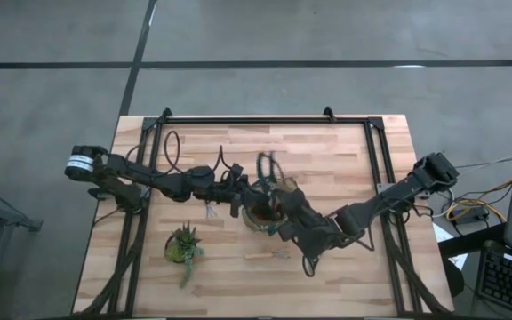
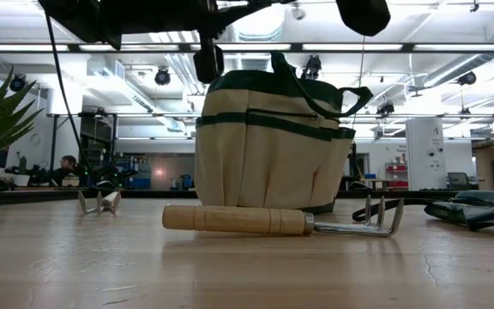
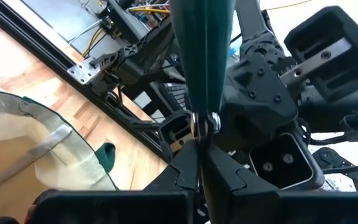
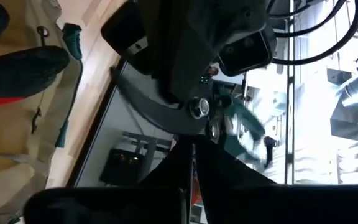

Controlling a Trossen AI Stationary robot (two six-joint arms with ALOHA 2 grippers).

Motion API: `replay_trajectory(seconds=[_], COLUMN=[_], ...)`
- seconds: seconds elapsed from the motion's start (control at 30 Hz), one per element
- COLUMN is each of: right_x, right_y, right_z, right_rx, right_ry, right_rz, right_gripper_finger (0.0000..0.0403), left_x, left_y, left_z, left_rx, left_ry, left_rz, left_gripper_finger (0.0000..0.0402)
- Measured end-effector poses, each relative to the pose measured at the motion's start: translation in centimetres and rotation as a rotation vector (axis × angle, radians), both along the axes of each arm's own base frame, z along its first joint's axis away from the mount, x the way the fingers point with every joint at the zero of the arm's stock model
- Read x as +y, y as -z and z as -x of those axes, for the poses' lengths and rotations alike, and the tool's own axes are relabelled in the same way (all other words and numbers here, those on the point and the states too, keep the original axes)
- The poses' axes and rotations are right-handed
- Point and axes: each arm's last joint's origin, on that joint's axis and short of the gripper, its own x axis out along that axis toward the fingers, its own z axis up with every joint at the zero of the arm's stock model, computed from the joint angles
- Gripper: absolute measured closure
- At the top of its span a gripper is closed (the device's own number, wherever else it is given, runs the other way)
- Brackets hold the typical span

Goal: Pick & Place Garden tools in Gardening bag
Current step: Put the top green shear scissors into the green gardening bag

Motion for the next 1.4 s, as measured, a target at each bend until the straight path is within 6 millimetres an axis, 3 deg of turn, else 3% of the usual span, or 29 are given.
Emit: replay_trajectory(seconds=[0.6,0.87,1.13,1.4], right_x=[0.4,1.9,4.7,5.0], right_y=[-0.1,-1.4,-0.9,-0.9], right_z=[0.3,2.4,3.6,3.4], right_rx=[-0.071,-0.157,-0.062,0.035], right_ry=[0.029,-0.012,-0.182,-0.280], right_rz=[-0.039,-0.129,-0.118,-0.048], right_gripper_finger=[0.0395,0.0389,0.0339,0.0263], left_x=[-0.2,-0.4,-0.3,-0.4], left_y=[-0.1,-0.4,-0.6,-0.6], left_z=[0.1,0.2,0.2,0.2], left_rx=[-0.012,-0.031,-0.026,-0.008], left_ry=[0.050,0.118,0.174,0.200], left_rz=[-0.034,-0.004,0.058,0.114], left_gripper_finger=[0.0396,0.0396,0.0396,0.0394])
